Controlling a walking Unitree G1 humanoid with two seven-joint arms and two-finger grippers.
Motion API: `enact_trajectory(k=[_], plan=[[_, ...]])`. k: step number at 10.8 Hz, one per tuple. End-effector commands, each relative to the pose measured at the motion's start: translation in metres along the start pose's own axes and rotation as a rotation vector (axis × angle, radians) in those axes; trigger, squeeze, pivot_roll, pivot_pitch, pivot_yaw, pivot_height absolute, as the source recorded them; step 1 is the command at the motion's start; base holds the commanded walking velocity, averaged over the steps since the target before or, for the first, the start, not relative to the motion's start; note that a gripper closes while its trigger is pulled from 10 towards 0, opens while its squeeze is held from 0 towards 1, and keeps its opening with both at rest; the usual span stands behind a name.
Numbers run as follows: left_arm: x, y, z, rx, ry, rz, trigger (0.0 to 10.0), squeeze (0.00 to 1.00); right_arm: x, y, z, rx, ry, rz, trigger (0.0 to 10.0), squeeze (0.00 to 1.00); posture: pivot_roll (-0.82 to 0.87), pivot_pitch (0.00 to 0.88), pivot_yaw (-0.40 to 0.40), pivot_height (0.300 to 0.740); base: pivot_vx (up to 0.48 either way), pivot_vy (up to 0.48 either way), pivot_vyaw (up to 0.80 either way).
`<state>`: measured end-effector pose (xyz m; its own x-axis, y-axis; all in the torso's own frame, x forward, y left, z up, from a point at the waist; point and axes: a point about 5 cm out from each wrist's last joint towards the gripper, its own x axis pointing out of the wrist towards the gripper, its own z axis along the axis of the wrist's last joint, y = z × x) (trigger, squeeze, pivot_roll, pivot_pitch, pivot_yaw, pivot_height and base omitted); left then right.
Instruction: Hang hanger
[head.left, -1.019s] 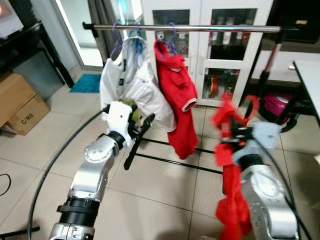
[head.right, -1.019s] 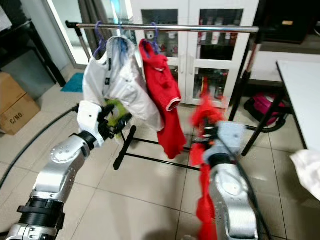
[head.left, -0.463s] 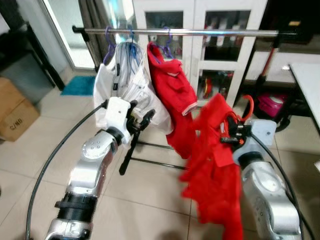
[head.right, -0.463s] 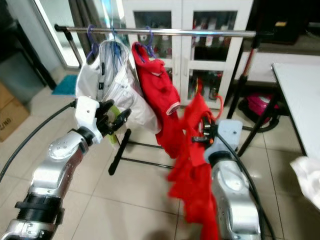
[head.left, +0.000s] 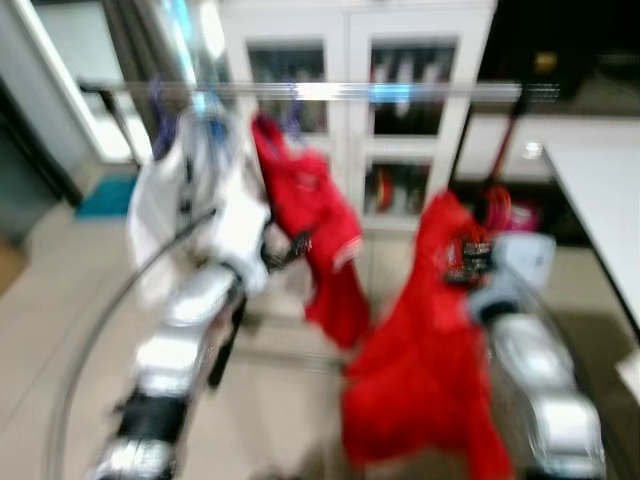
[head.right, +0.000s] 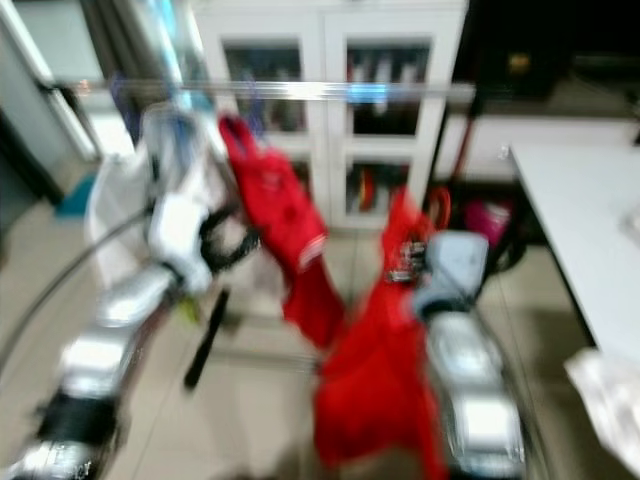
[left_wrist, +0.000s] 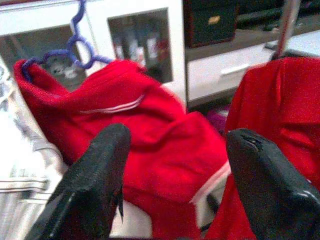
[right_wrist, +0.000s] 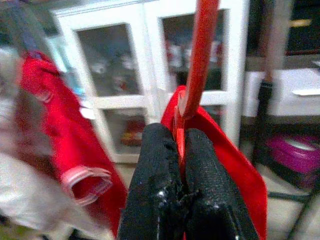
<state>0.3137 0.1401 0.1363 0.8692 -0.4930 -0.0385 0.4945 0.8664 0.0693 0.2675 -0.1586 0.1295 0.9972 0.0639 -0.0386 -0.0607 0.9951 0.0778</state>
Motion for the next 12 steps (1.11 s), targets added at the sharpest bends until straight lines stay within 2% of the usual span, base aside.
enact_trajectory(k=[1,4,6,7,8,9,10,11,12], plan=[[0.004,-0.006,0.007,0.002,-0.025,-0.025,10.0,0.00,0.000,-0.006,0.008,-0.021,-0.034,-0.019,10.0,0.00,-0.21,0.015,0.079,0.740,0.360,0.000,0.00],[0.004,-0.009,0.007,0.013,-0.026,-0.050,10.0,0.00,-0.001,-0.005,0.010,-0.043,-0.039,-0.007,10.0,0.00,-0.21,0.013,0.078,0.740,0.359,0.000,0.00],[0.004,-0.009,0.007,0.016,-0.026,-0.050,10.0,0.00,0.001,0.003,0.012,-0.115,-0.037,0.056,10.0,0.00,-0.21,0.009,0.075,0.740,0.360,0.000,0.00],[0.004,-0.009,0.008,0.017,-0.026,-0.051,10.0,0.00,0.001,0.006,0.012,-0.136,-0.037,0.063,10.0,0.00,-0.21,0.008,0.073,0.740,0.360,0.000,0.80],[0.003,-0.010,0.008,0.020,-0.030,-0.061,10.0,0.00,0.001,0.007,0.017,-0.134,-0.069,0.062,10.0,0.00,-0.21,0.008,0.073,0.740,0.360,0.000,0.80],[0.003,-0.011,0.009,0.023,-0.036,-0.070,10.0,0.00,0.001,0.004,0.021,-0.118,-0.097,0.045,10.0,0.00,-0.21,0.007,0.070,0.740,0.349,0.000,0.00],[0.002,-0.012,0.014,-0.011,-0.083,-0.091,10.0,0.00,0.001,0.000,0.027,-0.151,-0.133,0.012,10.0,0.00,-0.21,0.004,0.063,0.740,0.000,0.000,0.00],[0.002,-0.010,0.016,-0.012,-0.093,-0.101,10.0,0.00,0.001,-0.003,0.033,-0.167,-0.174,-0.007,10.0,0.00,-0.21,0.002,0.061,0.740,0.000,0.000,0.00],[0.000,-0.010,0.018,0.013,-0.099,-0.156,10.0,0.00,0.004,-0.004,0.040,-0.187,-0.212,-0.017,10.0,0.00,-0.21,0.000,0.060,0.740,0.000,0.000,0.00]])
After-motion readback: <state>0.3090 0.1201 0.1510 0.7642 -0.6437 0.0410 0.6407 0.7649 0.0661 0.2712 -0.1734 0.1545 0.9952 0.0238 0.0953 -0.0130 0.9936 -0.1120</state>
